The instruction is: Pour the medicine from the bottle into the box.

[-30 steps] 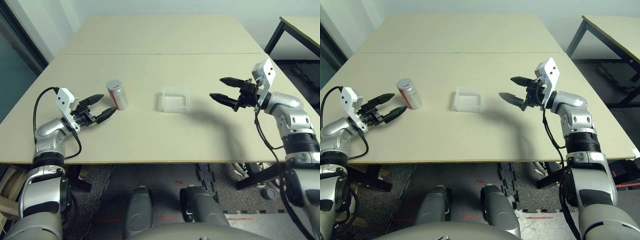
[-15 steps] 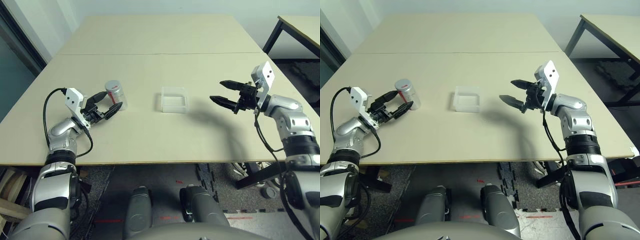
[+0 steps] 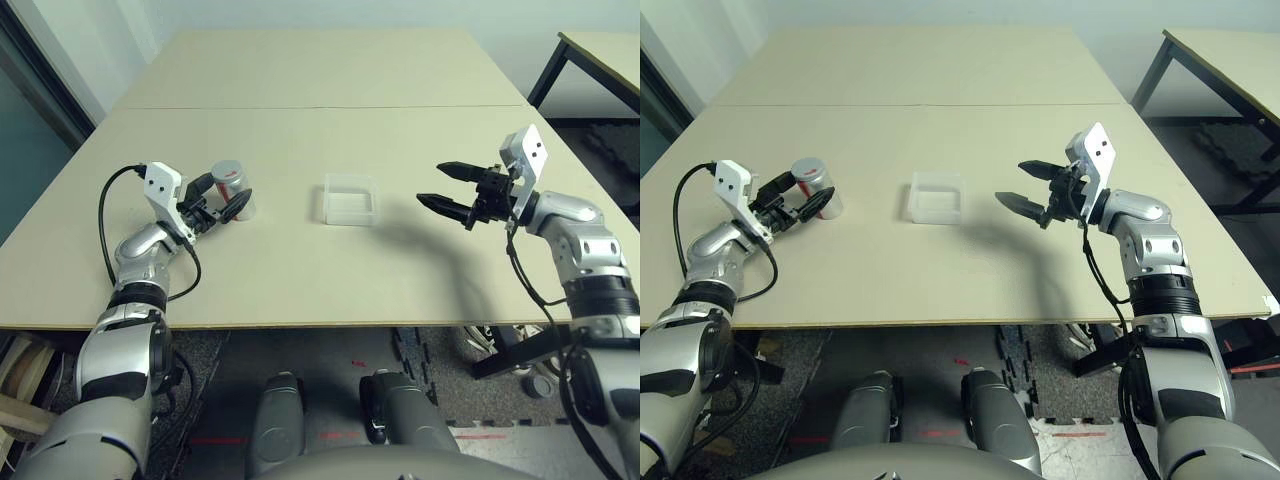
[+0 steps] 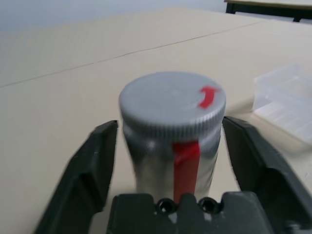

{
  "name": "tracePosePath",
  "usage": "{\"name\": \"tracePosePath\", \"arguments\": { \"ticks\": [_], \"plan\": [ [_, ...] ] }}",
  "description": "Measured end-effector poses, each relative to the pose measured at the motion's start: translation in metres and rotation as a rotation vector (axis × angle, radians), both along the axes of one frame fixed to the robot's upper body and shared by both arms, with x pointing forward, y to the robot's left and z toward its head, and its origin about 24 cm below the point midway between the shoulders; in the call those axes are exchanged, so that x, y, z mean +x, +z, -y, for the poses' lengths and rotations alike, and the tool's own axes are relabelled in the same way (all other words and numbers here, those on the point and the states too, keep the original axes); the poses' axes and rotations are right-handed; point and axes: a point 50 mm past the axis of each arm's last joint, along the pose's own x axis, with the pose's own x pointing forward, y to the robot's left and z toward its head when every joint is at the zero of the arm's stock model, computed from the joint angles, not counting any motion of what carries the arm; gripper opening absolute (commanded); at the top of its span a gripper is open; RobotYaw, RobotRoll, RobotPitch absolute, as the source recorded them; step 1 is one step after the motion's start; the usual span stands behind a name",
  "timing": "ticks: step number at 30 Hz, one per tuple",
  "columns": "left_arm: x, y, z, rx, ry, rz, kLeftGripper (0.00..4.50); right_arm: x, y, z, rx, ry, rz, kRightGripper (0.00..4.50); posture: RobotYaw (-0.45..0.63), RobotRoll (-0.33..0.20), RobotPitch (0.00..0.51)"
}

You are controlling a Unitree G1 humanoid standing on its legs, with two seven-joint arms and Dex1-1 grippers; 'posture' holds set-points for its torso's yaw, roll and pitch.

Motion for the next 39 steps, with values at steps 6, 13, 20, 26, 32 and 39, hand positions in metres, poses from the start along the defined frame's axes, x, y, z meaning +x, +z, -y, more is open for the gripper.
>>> {"name": "tracePosePath", "arguments": {
  "ticks": [6,13,20,26,32,39],
  "plan": [
    [0.001,0.001,0.004,-0.003,-0.046,-0.019,2.72,-0.001,0.0,-0.001,0.006,-0.001,-0.009,4.5,-0.16,0.0,0.077],
    [-0.003,0.002,0.011,0.009,-0.243,-0.071,2.72,-0.002,0.005,-0.015,0.026,0.056,-0.025,4.5,-0.13,0.0,0.081],
    [-0.008,0.008,0.025,0.037,-0.507,-0.131,2.72,0.0,0.017,-0.045,0.044,0.18,-0.041,4.5,-0.09,0.0,0.09],
    [-0.012,0.013,0.046,0.081,-0.725,-0.175,2.72,0.002,0.032,-0.089,0.086,0.358,-0.058,4.5,-0.07,0.0,0.091],
    [-0.011,0.014,0.062,0.091,-0.8,-0.167,2.72,-0.001,0.029,-0.119,0.12,0.457,-0.104,4.5,-0.07,0.0,0.092],
    [-0.008,0.015,0.085,0.098,-0.873,-0.13,2.72,-0.005,0.035,-0.145,0.119,0.547,-0.098,4.5,-0.07,0.0,0.088]
  ]
}}
